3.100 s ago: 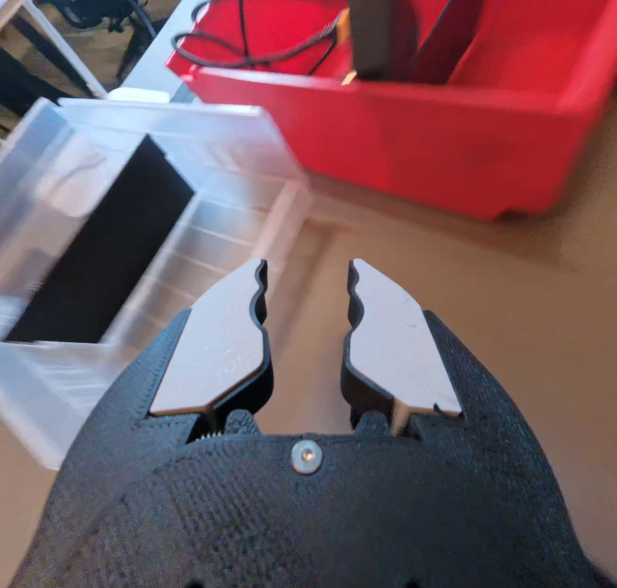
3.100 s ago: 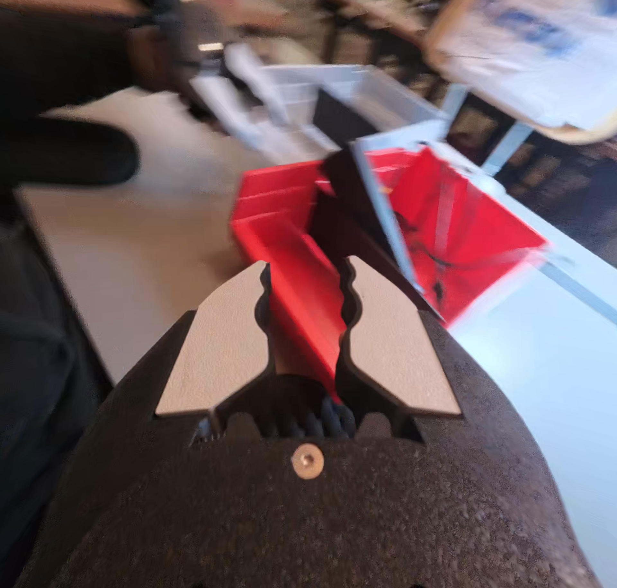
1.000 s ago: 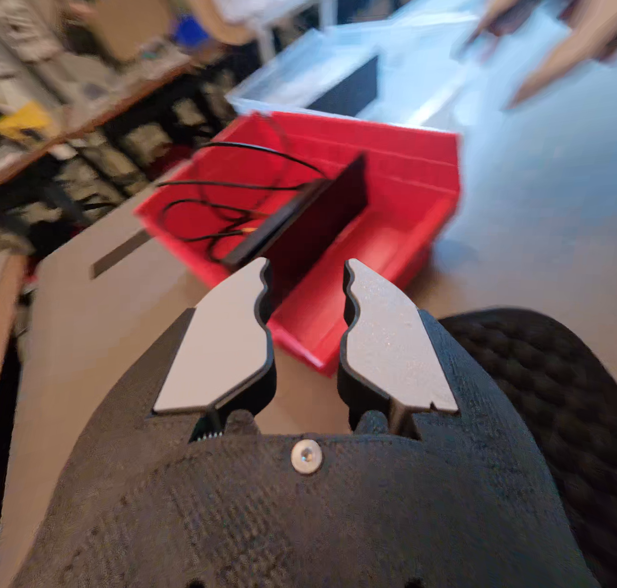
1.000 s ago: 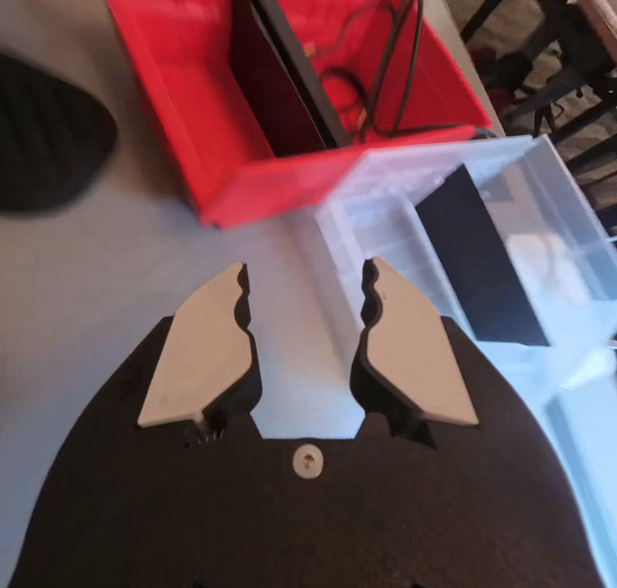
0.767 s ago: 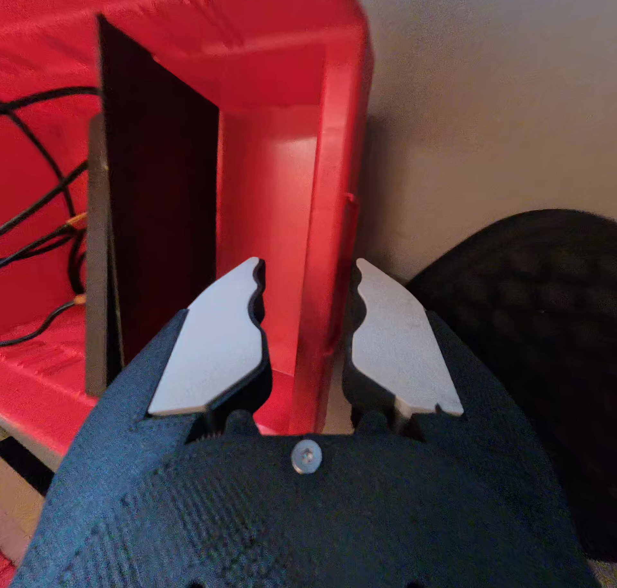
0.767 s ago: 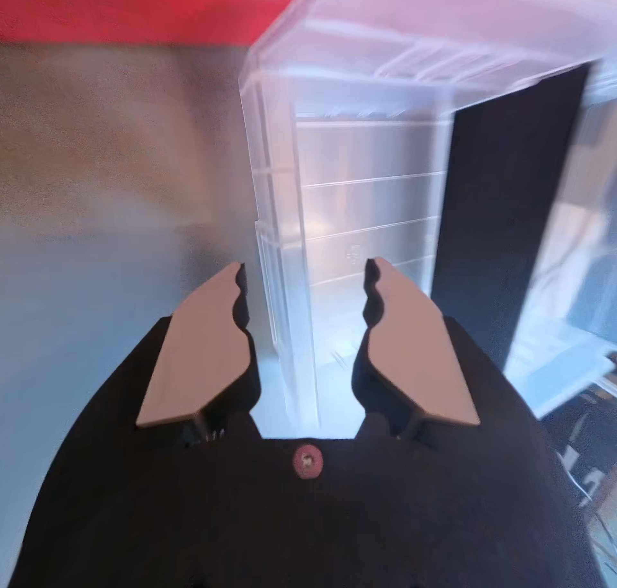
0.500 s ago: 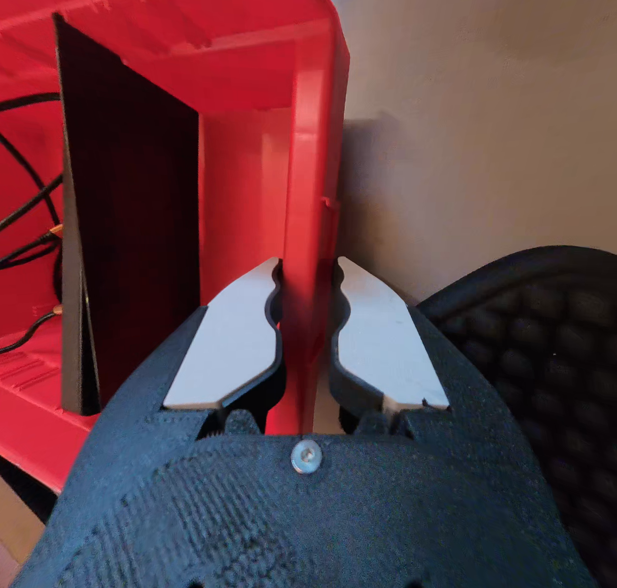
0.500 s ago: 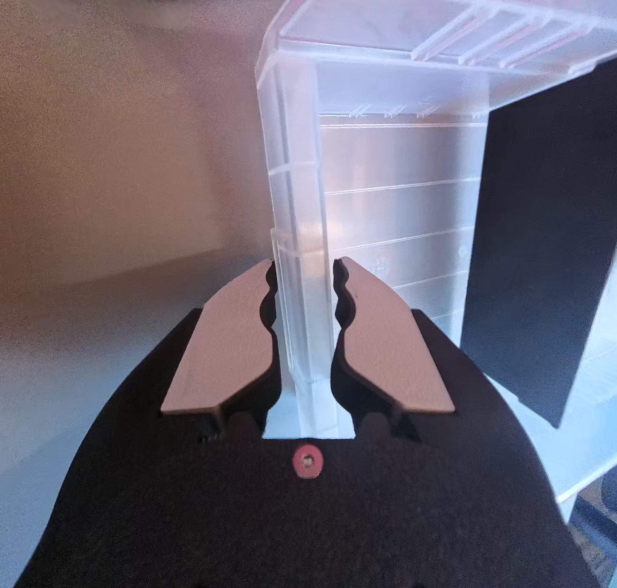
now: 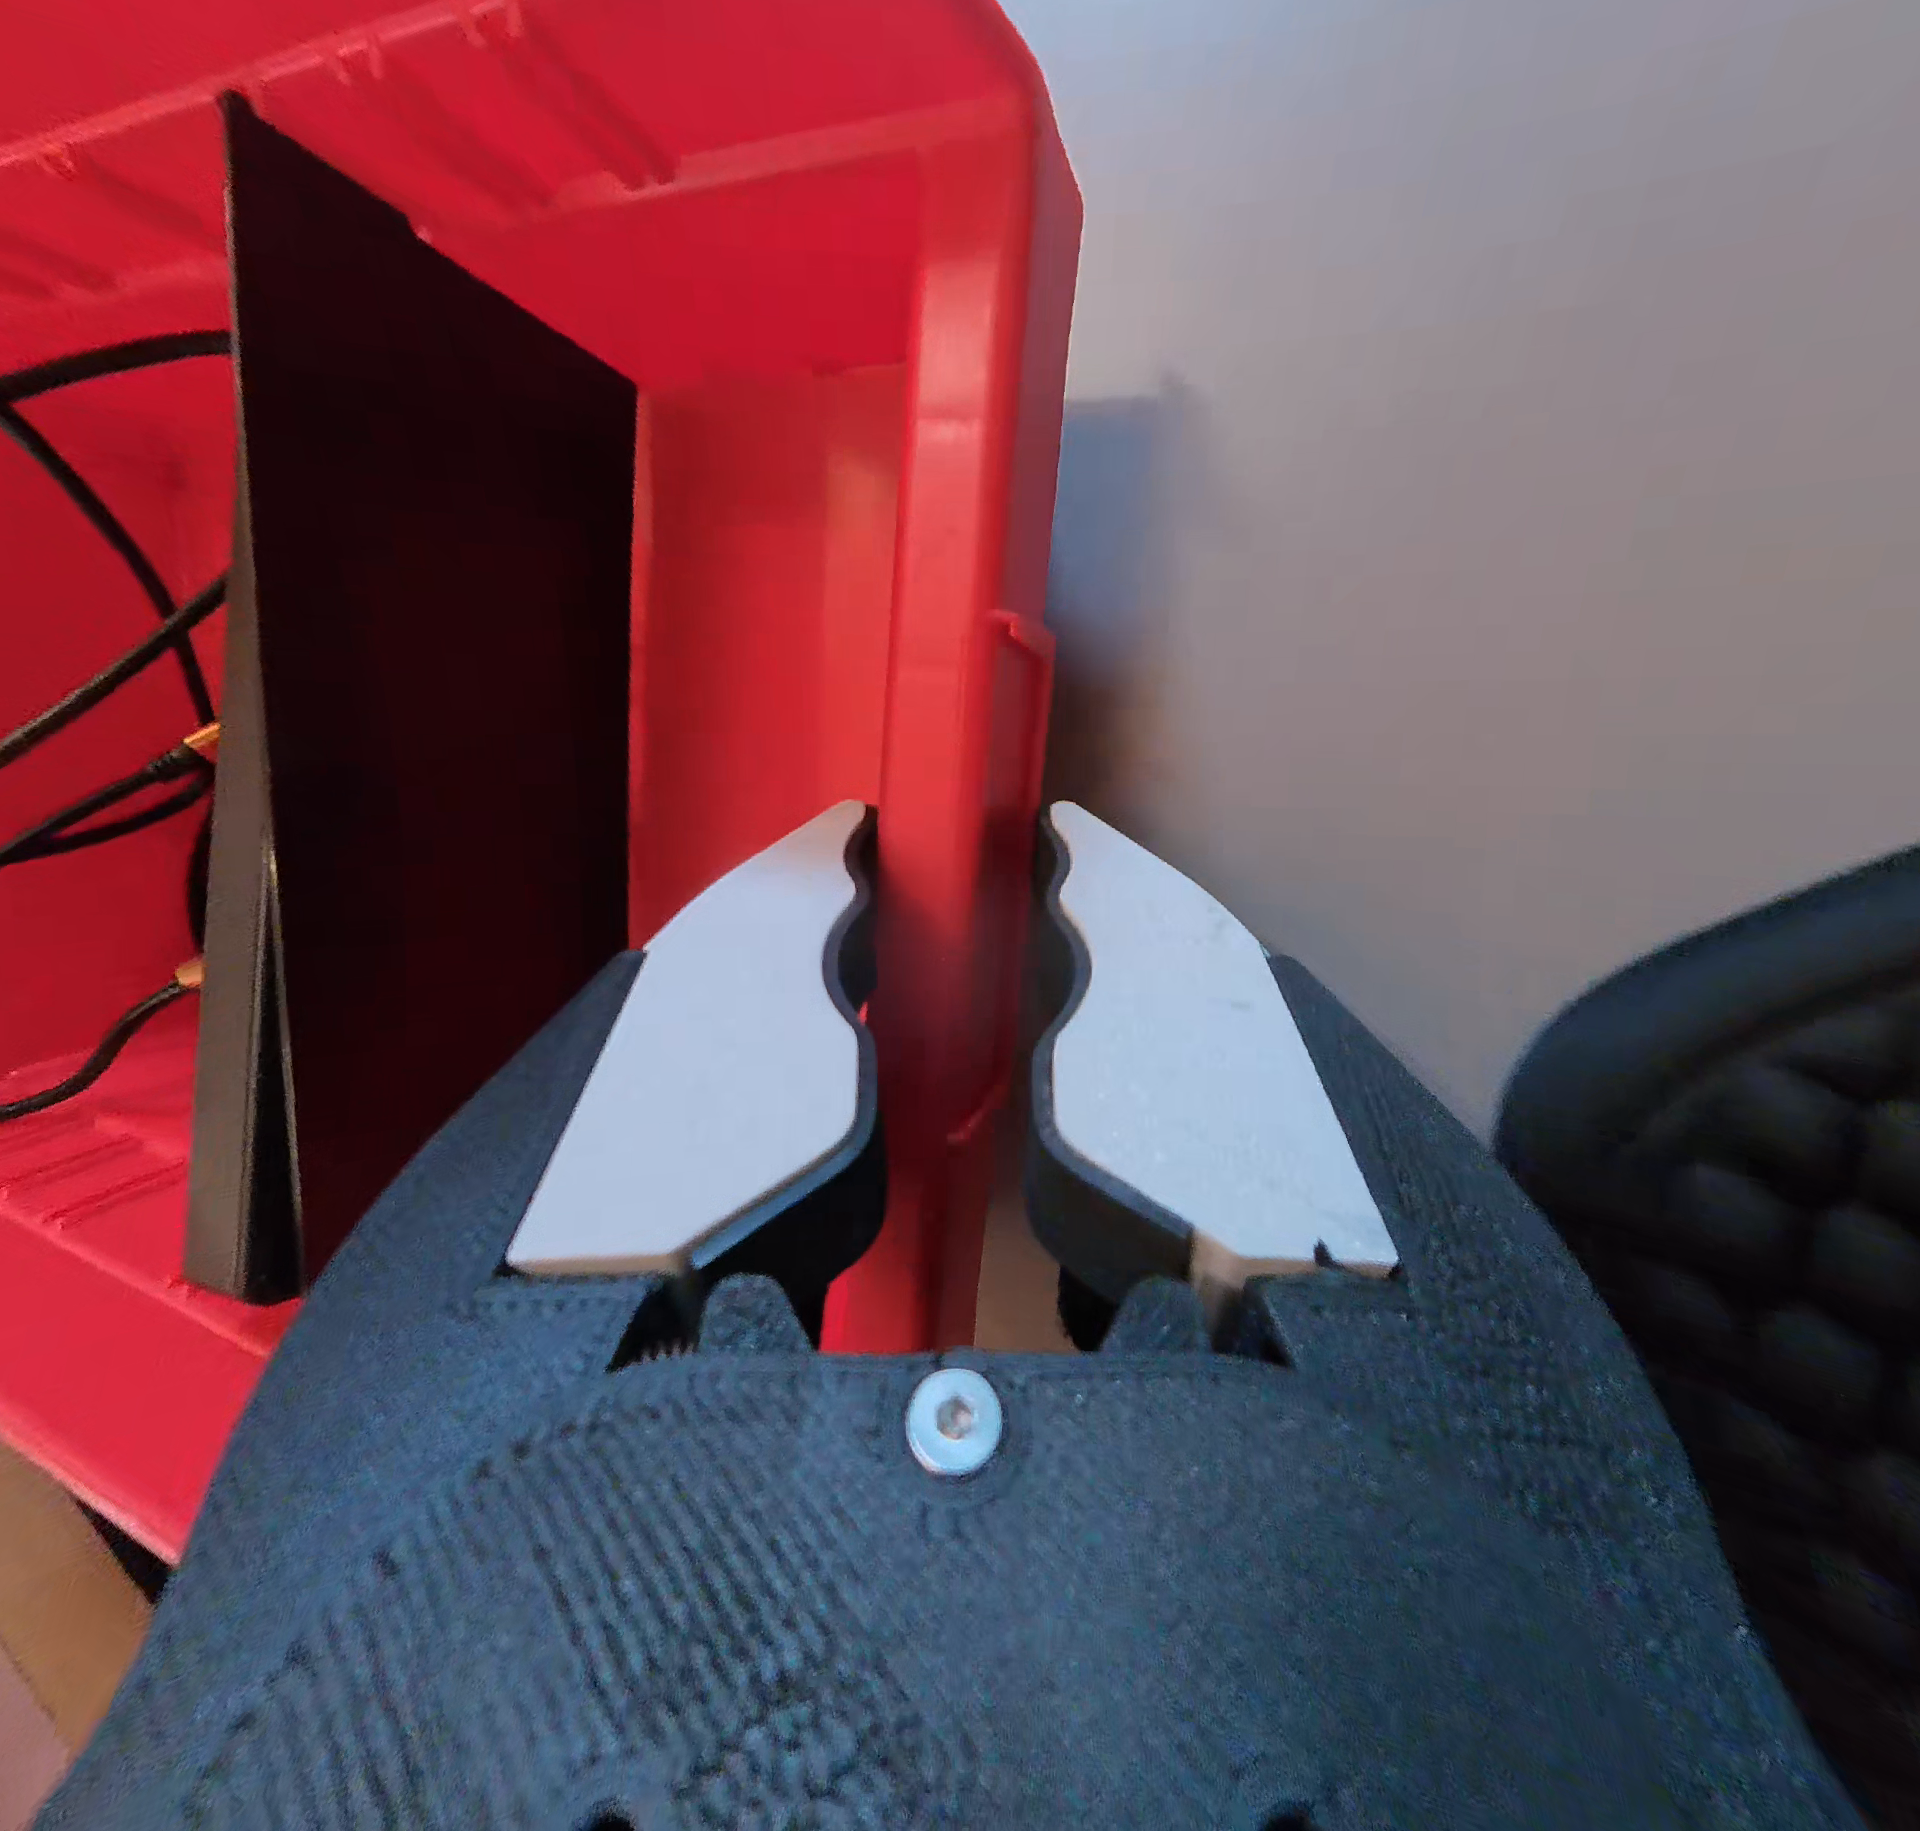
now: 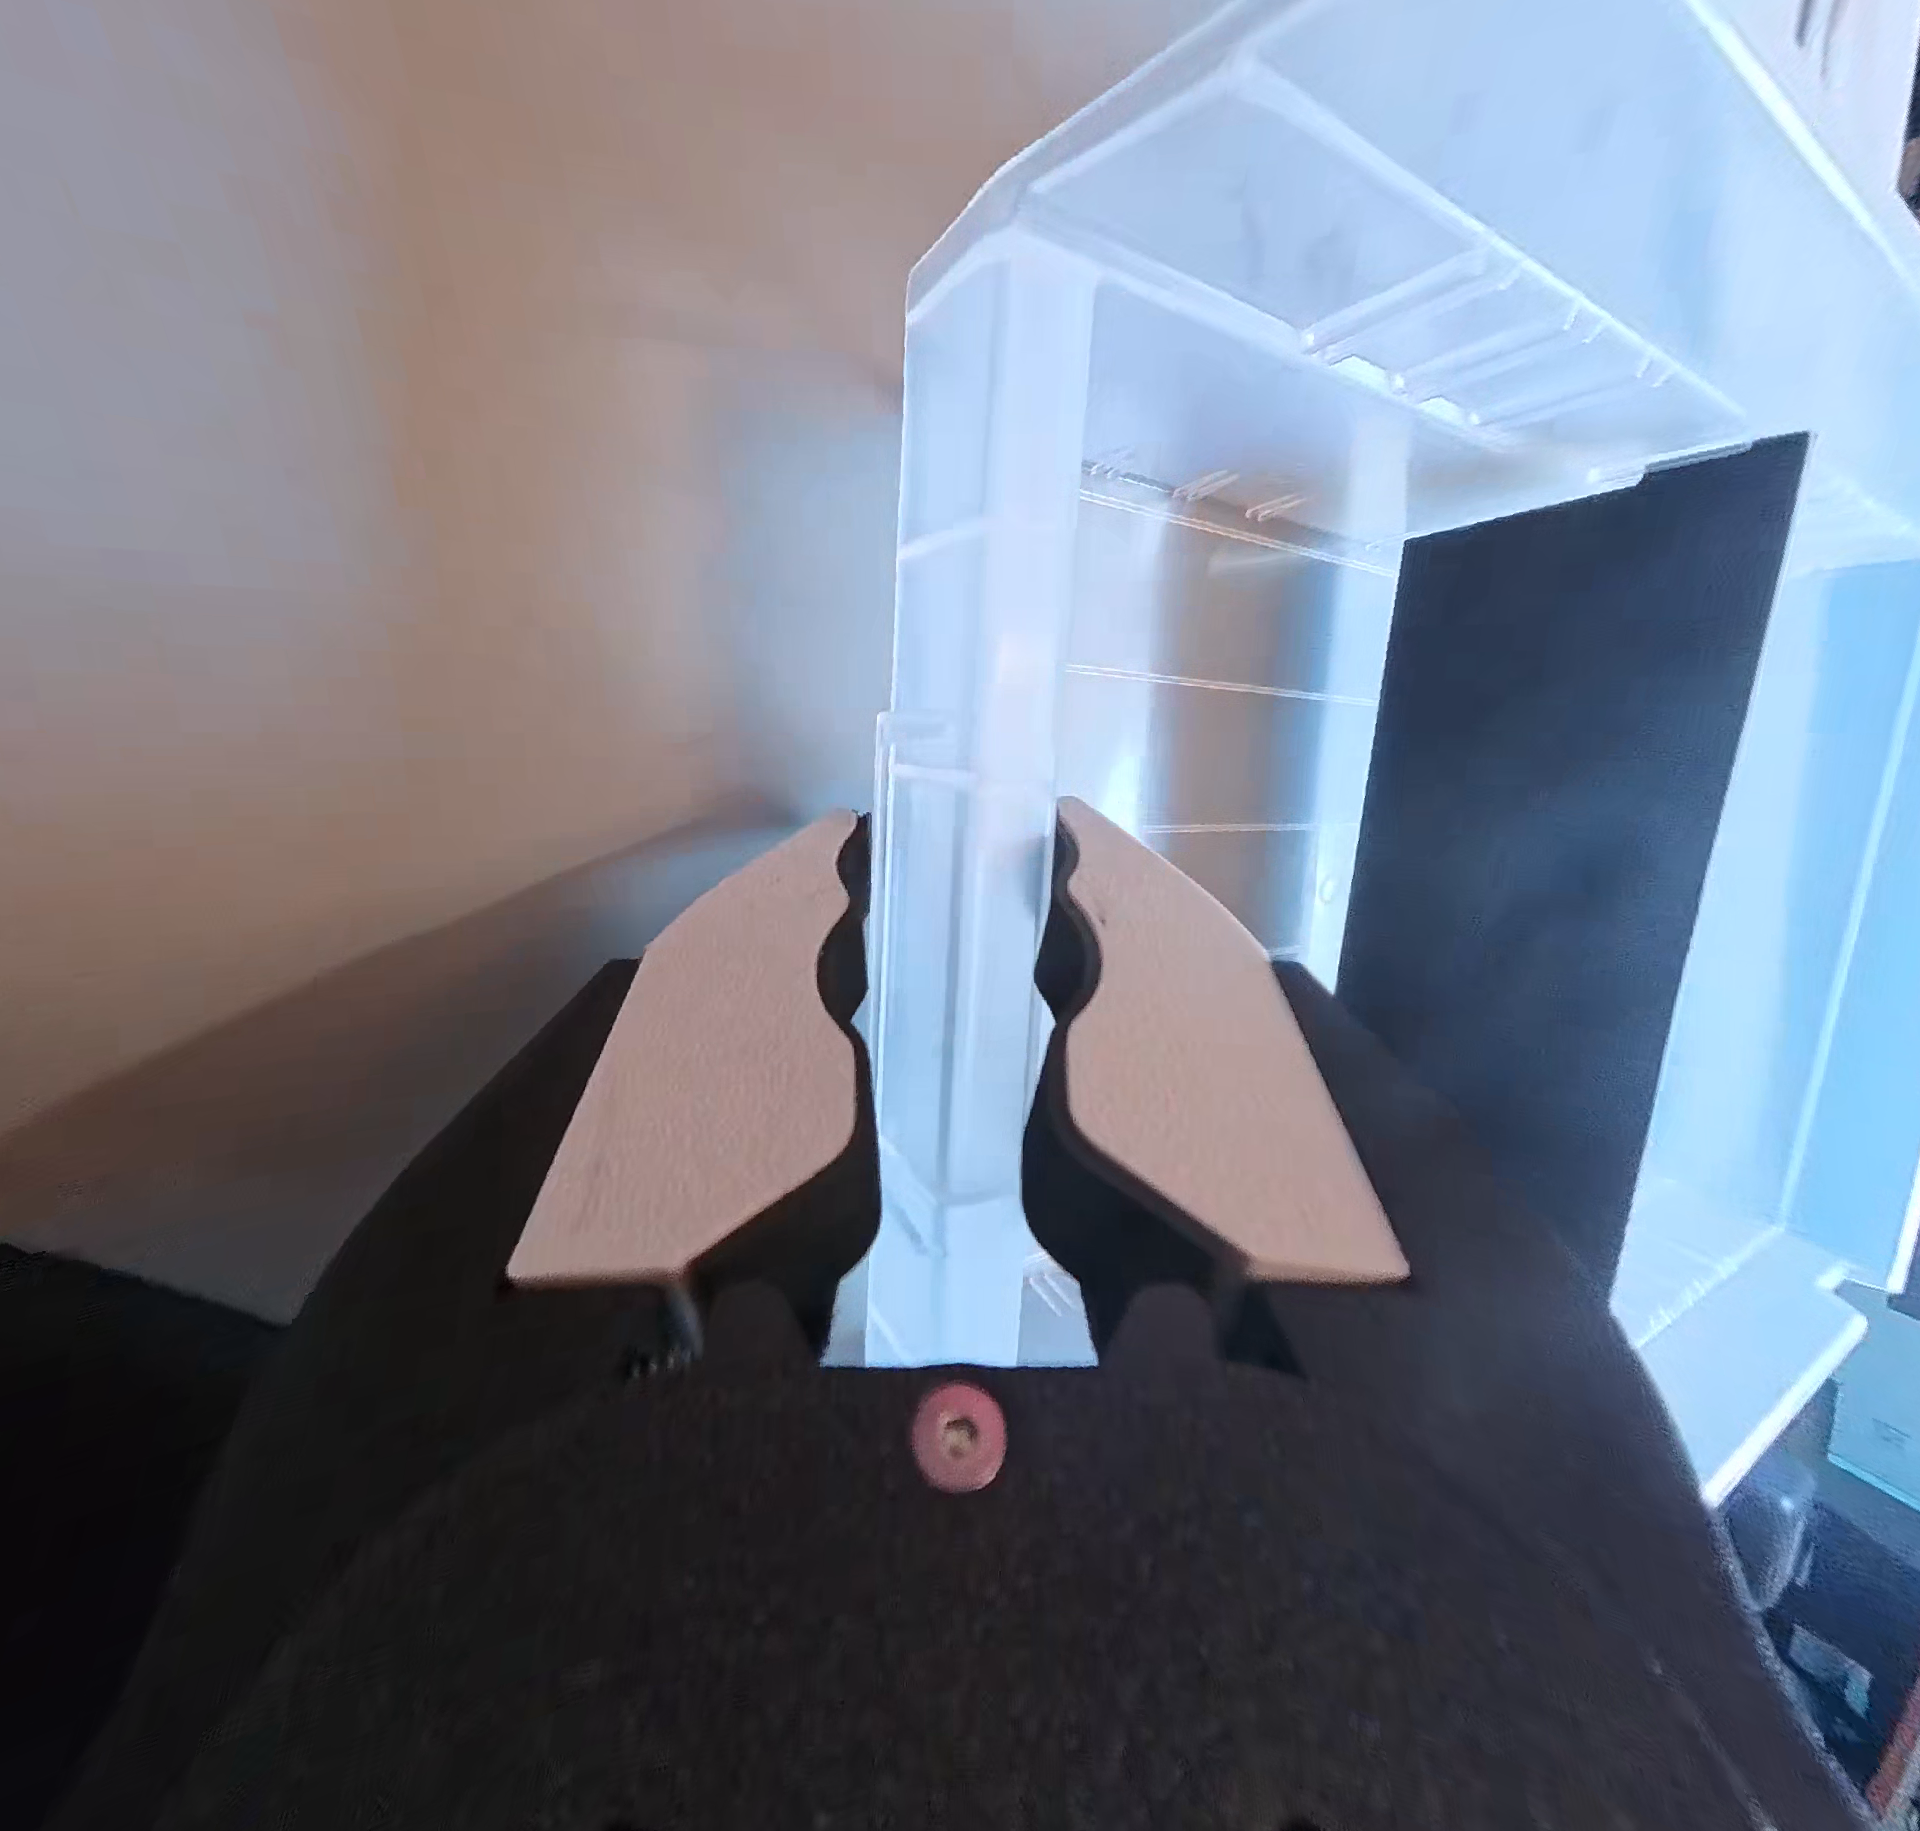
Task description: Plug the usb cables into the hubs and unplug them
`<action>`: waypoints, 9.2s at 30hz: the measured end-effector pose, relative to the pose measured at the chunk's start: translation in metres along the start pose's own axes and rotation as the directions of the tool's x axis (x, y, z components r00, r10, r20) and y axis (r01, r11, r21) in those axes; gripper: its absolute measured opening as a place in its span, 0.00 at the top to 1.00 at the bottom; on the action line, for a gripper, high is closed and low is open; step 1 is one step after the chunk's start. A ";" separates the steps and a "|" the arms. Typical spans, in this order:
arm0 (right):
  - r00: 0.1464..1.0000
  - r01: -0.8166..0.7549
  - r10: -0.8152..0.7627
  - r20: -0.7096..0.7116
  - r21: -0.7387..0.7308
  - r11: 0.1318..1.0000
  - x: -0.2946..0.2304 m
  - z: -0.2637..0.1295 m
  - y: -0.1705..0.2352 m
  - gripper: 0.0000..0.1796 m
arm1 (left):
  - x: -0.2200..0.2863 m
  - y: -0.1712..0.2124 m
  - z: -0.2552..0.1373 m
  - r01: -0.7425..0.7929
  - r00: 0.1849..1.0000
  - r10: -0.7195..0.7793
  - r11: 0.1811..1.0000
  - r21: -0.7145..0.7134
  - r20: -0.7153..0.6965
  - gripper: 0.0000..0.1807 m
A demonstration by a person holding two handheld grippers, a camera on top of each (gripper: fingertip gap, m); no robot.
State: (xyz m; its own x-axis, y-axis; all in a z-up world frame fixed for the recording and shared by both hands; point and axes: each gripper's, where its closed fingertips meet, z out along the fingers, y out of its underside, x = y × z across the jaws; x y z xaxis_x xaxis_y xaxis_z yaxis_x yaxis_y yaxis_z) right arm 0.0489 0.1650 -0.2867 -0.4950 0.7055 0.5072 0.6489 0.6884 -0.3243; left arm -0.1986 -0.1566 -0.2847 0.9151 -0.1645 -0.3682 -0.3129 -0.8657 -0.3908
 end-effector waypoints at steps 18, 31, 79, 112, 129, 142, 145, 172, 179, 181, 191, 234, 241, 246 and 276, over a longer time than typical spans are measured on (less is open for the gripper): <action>0.941 -0.293 0.336 0.023 0.547 0.784 0.020 -0.024 -0.097 0.77 | -0.165 -0.001 -0.054 0.249 0.946 -0.259 0.966 0.077 0.194 0.82; 0.930 -0.348 0.355 0.095 0.538 0.768 0.006 -0.010 -0.084 0.80 | -0.176 0.026 0.039 0.148 0.921 -0.296 0.867 -0.475 -0.254 0.78; 0.953 -0.275 0.190 0.237 0.404 0.872 0.000 -0.013 -0.160 0.60 | 0.085 -0.255 -0.019 -0.983 0.021 0.759 0.136 -0.127 0.651 0.85; 0.944 -0.316 0.175 0.280 0.612 0.725 -0.015 -0.069 -0.199 0.60 | 0.051 -0.266 -0.074 0.149 0.969 0.071 0.600 0.786 -0.238 0.66; 0.934 -0.044 -0.167 0.316 0.566 0.823 -0.007 -0.099 -0.205 0.74 | 0.083 -0.238 -0.041 0.205 0.903 0.141 0.688 0.696 -0.405 0.66; 0.916 -0.113 -0.155 0.369 0.611 0.784 -0.020 -0.083 -0.215 0.92 | 0.082 -0.242 -0.049 0.104 0.943 0.183 0.628 0.771 -0.277 0.66; 0.915 -0.140 -0.143 0.376 0.631 0.763 -0.018 -0.086 -0.217 0.91 | 0.079 -0.244 -0.060 0.109 0.945 0.185 0.598 0.794 -0.269 0.67; 0.893 -0.106 -0.228 0.387 0.675 0.731 -0.025 -0.091 -0.214 0.91 | 0.084 -0.245 -0.077 0.056 0.944 0.254 0.511 0.858 -0.212 0.67; 0.876 -0.124 -0.246 0.414 0.687 0.716 -0.022 -0.092 -0.209 0.91 | 0.085 -0.251 -0.081 0.148 0.931 0.229 0.473 0.868 -0.284 0.68; 0.870 -0.177 -0.221 0.440 0.699 0.693 -0.019 -0.091 -0.211 0.91 | 0.081 -0.251 -0.082 0.194 0.923 0.213 0.459 0.867 -0.320 0.68; 0.926 -0.088 -0.201 0.319 0.701 0.708 -0.015 -0.090 -0.219 0.91 | 0.076 -0.246 -0.083 0.156 0.936 0.215 0.456 0.876 -0.279 0.68; 0.965 -0.232 0.259 0.037 0.578 0.783 0.126 -0.113 -0.123 0.70 | 0.044 -0.236 -0.096 0.512 0.815 0.108 0.326 0.795 -0.569 0.68; 0.857 -0.155 -0.150 0.493 0.526 0.836 -0.028 -0.053 -0.199 0.66 | 0.041 -0.241 -0.110 0.543 0.807 0.106 0.253 0.801 -0.581 0.68; 0.807 0.136 -0.296 0.511 0.327 0.935 -0.088 0.016 -0.170 0.86 | 0.013 -0.231 -0.122 0.551 0.823 0.036 0.188 0.813 -0.567 0.68; 0.712 0.379 0.267 -0.650 0.676 0.632 0.141 -0.380 -0.161 0.96 | -0.021 -0.310 -0.267 0.423 0.896 0.011 0.276 0.863 -0.443 0.38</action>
State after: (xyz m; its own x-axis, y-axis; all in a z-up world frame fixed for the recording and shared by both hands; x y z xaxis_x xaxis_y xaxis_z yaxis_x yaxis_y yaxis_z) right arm 0.0941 0.0892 0.1407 0.1961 0.5764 0.7933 -0.1680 0.8168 -0.5519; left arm -0.0529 -0.0105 0.0692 0.9295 -0.3667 0.0396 0.0817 0.0998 -0.9916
